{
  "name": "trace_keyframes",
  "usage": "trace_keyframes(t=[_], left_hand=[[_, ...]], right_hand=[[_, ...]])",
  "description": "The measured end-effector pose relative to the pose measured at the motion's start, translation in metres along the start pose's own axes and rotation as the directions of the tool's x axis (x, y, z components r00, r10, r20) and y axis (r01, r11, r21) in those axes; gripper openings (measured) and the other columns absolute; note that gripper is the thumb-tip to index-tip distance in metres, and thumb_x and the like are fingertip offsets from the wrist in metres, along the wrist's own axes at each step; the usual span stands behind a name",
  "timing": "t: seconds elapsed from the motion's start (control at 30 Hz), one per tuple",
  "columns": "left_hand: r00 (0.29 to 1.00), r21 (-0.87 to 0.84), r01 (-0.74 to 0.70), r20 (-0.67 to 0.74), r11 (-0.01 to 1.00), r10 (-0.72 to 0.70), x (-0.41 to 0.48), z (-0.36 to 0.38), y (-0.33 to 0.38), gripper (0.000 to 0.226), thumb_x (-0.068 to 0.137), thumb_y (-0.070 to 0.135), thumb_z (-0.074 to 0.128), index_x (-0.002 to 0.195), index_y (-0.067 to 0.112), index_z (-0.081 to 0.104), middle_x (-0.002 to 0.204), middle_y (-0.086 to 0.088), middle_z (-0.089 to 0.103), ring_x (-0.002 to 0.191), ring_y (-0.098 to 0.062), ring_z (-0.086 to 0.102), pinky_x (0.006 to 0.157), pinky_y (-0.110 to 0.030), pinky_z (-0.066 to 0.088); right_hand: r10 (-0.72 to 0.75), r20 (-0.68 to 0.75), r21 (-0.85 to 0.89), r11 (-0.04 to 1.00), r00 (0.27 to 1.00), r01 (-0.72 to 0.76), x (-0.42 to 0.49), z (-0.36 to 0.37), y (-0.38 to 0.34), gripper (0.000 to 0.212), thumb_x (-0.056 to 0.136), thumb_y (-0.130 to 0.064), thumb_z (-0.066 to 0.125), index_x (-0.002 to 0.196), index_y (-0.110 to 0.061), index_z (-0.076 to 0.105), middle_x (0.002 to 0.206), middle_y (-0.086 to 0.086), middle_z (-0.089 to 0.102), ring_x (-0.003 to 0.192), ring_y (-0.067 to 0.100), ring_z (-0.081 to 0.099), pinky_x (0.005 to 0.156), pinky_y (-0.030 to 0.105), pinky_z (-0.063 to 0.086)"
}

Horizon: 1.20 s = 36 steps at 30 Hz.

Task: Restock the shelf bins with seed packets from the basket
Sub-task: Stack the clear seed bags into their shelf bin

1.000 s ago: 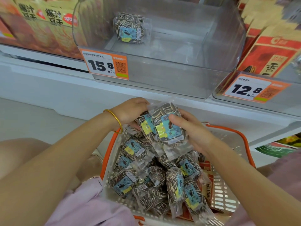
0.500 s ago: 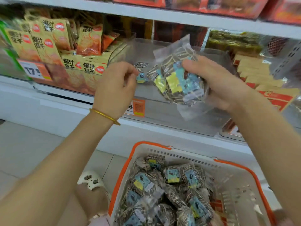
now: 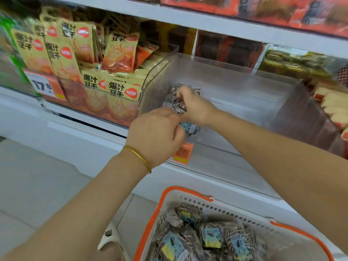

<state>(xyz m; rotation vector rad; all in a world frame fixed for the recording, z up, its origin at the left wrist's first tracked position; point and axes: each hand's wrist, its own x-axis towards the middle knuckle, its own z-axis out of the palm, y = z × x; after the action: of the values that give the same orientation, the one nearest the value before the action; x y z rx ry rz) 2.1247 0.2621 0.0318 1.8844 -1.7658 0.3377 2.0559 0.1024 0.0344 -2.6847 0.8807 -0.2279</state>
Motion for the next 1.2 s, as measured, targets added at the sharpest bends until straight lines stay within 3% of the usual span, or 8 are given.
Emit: trace_keyframes(t=[0.13, 0.27, 0.47, 0.77, 0.97, 1.07, 1.13, 1.2], left_hand=[[0.999, -0.017, 0.029, 0.016, 0.999, -0.029, -0.001, 0.0, -0.001, 0.048, 0.078, 0.028, 0.029, 0.1, 0.02, 0.071, 0.085, -0.003, 0.068, 0.08, -0.026, 0.064, 0.053, -0.027, 0.041], [0.996, 0.0, 0.071, 0.061, 0.997, -0.071, 0.0, 0.002, 0.0, 0.05, 0.077, 0.033, 0.022, 0.081, 0.012, 0.068, 0.081, -0.005, 0.065, 0.075, -0.026, 0.06, 0.053, -0.03, 0.04], [0.993, 0.01, 0.096, 0.061, 0.995, -0.097, 0.0, 0.002, 0.001, 0.058, 0.076, 0.036, 0.017, 0.088, 0.014, 0.069, 0.089, -0.002, 0.068, 0.08, -0.024, 0.061, 0.057, -0.035, 0.048], [0.998, 0.001, 0.067, 0.02, 0.998, -0.067, -0.002, 0.004, 0.001, 0.055, 0.078, 0.035, 0.021, 0.086, 0.011, 0.07, 0.085, -0.004, 0.069, 0.077, -0.027, 0.062, 0.056, -0.038, 0.05], [0.984, -0.005, -0.095, -0.15, 0.995, 0.094, -0.006, -0.009, 0.003, 0.035, 0.082, 0.018, 0.039, 0.094, 0.004, 0.069, 0.097, -0.011, 0.069, 0.086, -0.032, 0.063, 0.067, -0.04, 0.051], [0.931, 0.006, -0.269, -0.254, 0.963, 0.261, -0.023, -0.022, 0.021, 0.029, 0.084, 0.008, 0.043, 0.097, 0.001, 0.068, 0.1, -0.015, 0.067, 0.082, -0.035, 0.061, 0.068, -0.043, 0.048], [0.925, -0.021, -0.322, -0.221, 0.947, 0.309, -0.043, -0.022, 0.038, 0.028, 0.084, 0.008, 0.044, 0.095, 0.003, 0.069, 0.097, -0.013, 0.068, 0.078, -0.033, 0.063, 0.061, -0.041, 0.049], [0.94, -0.048, -0.338, -0.062, 0.94, 0.335, -0.067, -0.008, 0.049, 0.029, 0.084, 0.013, 0.044, 0.096, 0.007, 0.07, 0.095, -0.009, 0.068, 0.075, -0.029, 0.065, 0.053, -0.034, 0.049]], right_hand=[[0.024, -0.134, -0.433, 0.898, 0.991, -0.08, -0.002, -0.001, -0.003, 0.067, 0.08, -0.059, 0.058, 0.127, -0.015, 0.043, 0.13, 0.006, 0.046, 0.123, 0.029, 0.037, 0.09, 0.042, 0.041], [0.039, -0.006, -0.453, 0.891, 0.999, -0.037, -0.014, 0.001, 0.001, 0.085, 0.076, -0.058, 0.063, 0.142, -0.018, 0.029, 0.14, 0.008, 0.033, 0.128, 0.033, 0.032, 0.094, 0.046, 0.04], [0.02, -0.055, -0.516, 0.855, 0.998, -0.045, -0.008, 0.004, -0.004, 0.081, 0.073, -0.054, 0.068, 0.136, -0.014, 0.036, 0.136, 0.009, 0.035, 0.124, 0.032, 0.034, 0.088, 0.043, 0.041], [0.002, -0.065, -0.505, 0.862, 0.998, -0.035, -0.012, -0.002, 0.003, 0.09, 0.073, -0.061, 0.066, 0.141, -0.014, 0.032, 0.143, 0.004, 0.034, 0.129, 0.029, 0.032, 0.098, 0.046, 0.035], [-0.044, -0.248, -0.3, 0.953, 0.968, -0.033, -0.048, -0.036, -0.013, 0.048, 0.086, -0.039, 0.062, 0.126, -0.013, 0.053, 0.125, 0.008, 0.048, 0.116, 0.03, 0.046, 0.095, 0.043, 0.042], [-0.132, -0.526, -0.069, 0.991, 0.84, 0.113, -0.114, -0.054, -0.029, 0.029, 0.086, -0.022, 0.059, 0.114, -0.014, 0.062, 0.109, 0.006, 0.057, 0.094, 0.02, 0.057, 0.082, 0.037, 0.048], [-0.094, -0.59, 0.07, 0.983, 0.802, 0.167, -0.173, -0.048, -0.036, 0.023, 0.085, -0.015, 0.057, 0.105, -0.015, 0.067, 0.095, -0.002, 0.059, 0.077, 0.009, 0.056, 0.07, 0.022, 0.045], [0.012, -0.524, 0.235, 0.963, 0.852, 0.131, -0.223, -0.022, -0.03, 0.019, 0.086, -0.012, 0.058, 0.1, -0.017, 0.07, 0.086, -0.011, 0.058, 0.072, 0.009, 0.058, 0.067, 0.015, 0.045]])
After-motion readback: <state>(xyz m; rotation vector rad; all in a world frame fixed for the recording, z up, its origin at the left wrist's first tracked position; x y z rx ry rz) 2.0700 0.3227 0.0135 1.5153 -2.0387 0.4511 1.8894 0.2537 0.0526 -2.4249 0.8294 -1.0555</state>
